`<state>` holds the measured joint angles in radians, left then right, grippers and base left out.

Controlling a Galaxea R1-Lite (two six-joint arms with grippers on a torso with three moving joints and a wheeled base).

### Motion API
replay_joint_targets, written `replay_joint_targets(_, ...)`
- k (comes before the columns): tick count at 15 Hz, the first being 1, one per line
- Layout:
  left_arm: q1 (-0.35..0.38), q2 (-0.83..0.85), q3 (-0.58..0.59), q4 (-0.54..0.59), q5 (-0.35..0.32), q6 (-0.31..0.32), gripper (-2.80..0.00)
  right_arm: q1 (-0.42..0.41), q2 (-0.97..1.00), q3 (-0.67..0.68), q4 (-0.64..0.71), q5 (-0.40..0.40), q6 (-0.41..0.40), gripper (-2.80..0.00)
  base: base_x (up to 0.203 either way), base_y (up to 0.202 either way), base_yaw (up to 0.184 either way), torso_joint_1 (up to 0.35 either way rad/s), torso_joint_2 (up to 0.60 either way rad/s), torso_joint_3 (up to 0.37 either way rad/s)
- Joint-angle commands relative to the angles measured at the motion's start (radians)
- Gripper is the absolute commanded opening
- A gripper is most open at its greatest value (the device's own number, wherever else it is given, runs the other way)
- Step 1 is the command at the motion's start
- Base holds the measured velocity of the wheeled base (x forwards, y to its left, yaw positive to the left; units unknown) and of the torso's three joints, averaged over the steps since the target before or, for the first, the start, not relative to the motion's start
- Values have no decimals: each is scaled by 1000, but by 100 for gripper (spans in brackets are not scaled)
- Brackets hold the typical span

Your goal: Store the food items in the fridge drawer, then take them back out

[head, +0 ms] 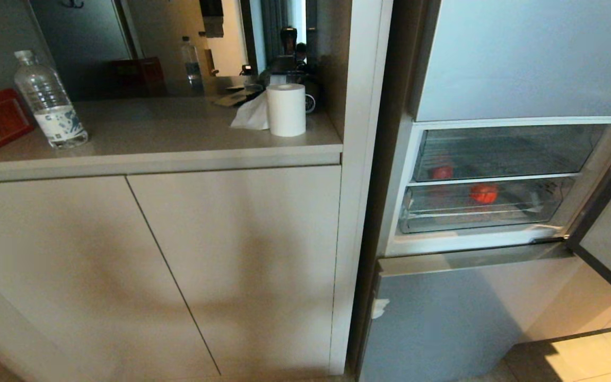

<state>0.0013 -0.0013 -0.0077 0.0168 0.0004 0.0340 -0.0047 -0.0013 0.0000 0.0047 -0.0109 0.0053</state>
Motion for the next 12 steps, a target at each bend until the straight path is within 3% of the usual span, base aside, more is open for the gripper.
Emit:
replay_joint_targets(1,0,1,0,0,1,0,-280,0,1,0,0,0,1,-280,0,0,0,-165,354,177)
replay_joint_targets(12,0,1,0,0,1,0,-280,0,1,0,-2,2,5,-280,0,0,0,-206,424,213)
